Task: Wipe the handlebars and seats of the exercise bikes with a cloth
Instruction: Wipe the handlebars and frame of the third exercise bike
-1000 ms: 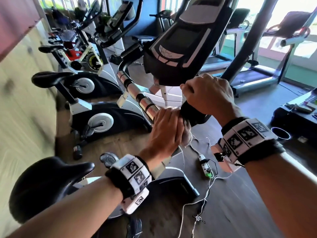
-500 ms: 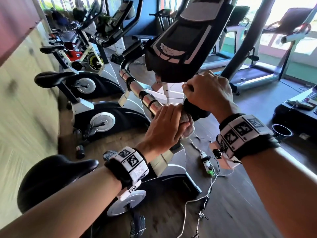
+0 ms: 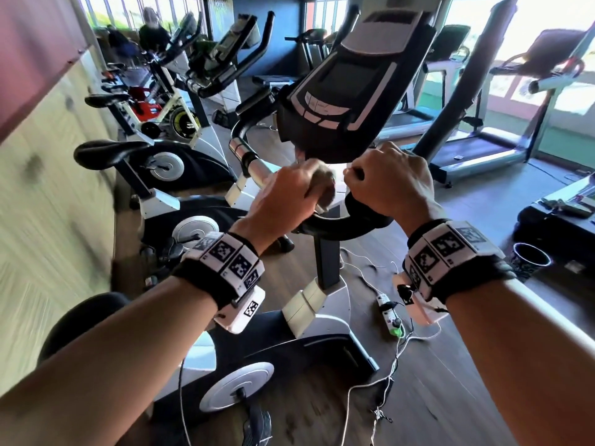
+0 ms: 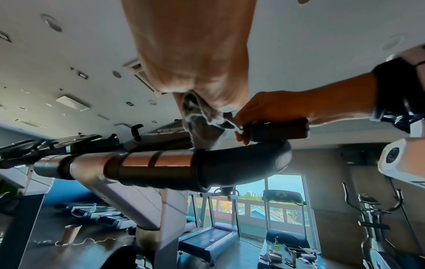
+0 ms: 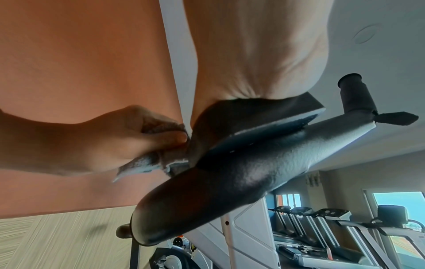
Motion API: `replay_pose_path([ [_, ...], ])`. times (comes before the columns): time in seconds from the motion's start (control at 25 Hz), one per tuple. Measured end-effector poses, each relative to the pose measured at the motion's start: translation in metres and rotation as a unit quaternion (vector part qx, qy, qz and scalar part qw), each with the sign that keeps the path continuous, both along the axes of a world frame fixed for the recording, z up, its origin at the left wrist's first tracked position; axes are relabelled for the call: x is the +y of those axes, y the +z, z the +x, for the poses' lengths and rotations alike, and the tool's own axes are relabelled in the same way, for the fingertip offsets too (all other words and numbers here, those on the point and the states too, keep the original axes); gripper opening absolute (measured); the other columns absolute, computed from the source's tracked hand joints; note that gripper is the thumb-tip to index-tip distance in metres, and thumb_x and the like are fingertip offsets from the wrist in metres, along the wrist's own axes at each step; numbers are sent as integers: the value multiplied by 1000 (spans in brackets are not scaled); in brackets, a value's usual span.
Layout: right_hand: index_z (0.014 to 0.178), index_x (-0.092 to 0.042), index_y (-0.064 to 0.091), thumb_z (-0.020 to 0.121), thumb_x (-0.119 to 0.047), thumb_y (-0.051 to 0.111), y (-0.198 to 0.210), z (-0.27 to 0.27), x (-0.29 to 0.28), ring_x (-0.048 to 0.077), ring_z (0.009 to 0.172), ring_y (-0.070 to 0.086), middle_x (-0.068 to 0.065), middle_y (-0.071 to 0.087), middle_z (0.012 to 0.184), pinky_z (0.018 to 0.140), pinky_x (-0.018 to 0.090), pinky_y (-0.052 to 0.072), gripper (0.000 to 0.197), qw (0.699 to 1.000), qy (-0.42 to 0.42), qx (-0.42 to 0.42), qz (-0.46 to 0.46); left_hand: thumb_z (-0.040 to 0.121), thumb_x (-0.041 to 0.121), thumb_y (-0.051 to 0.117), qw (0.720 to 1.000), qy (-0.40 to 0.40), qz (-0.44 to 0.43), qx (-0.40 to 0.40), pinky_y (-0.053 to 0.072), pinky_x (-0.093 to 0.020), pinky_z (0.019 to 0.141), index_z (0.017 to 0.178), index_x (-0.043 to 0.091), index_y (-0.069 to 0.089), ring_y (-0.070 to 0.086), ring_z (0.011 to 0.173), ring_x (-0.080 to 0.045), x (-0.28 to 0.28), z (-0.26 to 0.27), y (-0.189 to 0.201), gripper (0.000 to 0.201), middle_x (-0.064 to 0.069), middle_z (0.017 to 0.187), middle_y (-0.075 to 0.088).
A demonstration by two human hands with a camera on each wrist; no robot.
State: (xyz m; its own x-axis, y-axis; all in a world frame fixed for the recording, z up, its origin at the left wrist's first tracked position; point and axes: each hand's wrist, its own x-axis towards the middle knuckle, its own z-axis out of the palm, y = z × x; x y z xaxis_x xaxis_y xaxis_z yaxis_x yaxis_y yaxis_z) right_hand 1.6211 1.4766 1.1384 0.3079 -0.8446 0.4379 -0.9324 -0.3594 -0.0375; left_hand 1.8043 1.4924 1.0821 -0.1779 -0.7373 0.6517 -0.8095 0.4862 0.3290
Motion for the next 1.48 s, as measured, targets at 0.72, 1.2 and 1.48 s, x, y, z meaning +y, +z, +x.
replay_pose_path([
  [0.72,93,-21,74,100,-44,48,1,0,5,30,105,62,10,68,99,80,36,40,36,1000,-5,3,1,100,27,32,996,81,-24,31,38,-45,105,97,11,61,59,91,-30,23,-67,-60,33,-6,88,65],
  [1.2,102,-21,75,101,-44,48,3,1,12,29,107,61,10,65,106,82,36,41,36,1000,-2,-5,12,104,45,46,998,-34,-24,-40,46,-34,87,106,11,62,59,91,-20,18,-27,-62,38,-4,95,66],
  [1.48,103,-26,76,100,-48,47,2,0,5,28,112,60,8,65,108,90,37,45,36,1000,-15,-3,12,102,37,43,1000,-11,-22,-19,48,-36,90,96,10,71,63,91,-22,-13,-10,-47,40,-6,95,72],
])
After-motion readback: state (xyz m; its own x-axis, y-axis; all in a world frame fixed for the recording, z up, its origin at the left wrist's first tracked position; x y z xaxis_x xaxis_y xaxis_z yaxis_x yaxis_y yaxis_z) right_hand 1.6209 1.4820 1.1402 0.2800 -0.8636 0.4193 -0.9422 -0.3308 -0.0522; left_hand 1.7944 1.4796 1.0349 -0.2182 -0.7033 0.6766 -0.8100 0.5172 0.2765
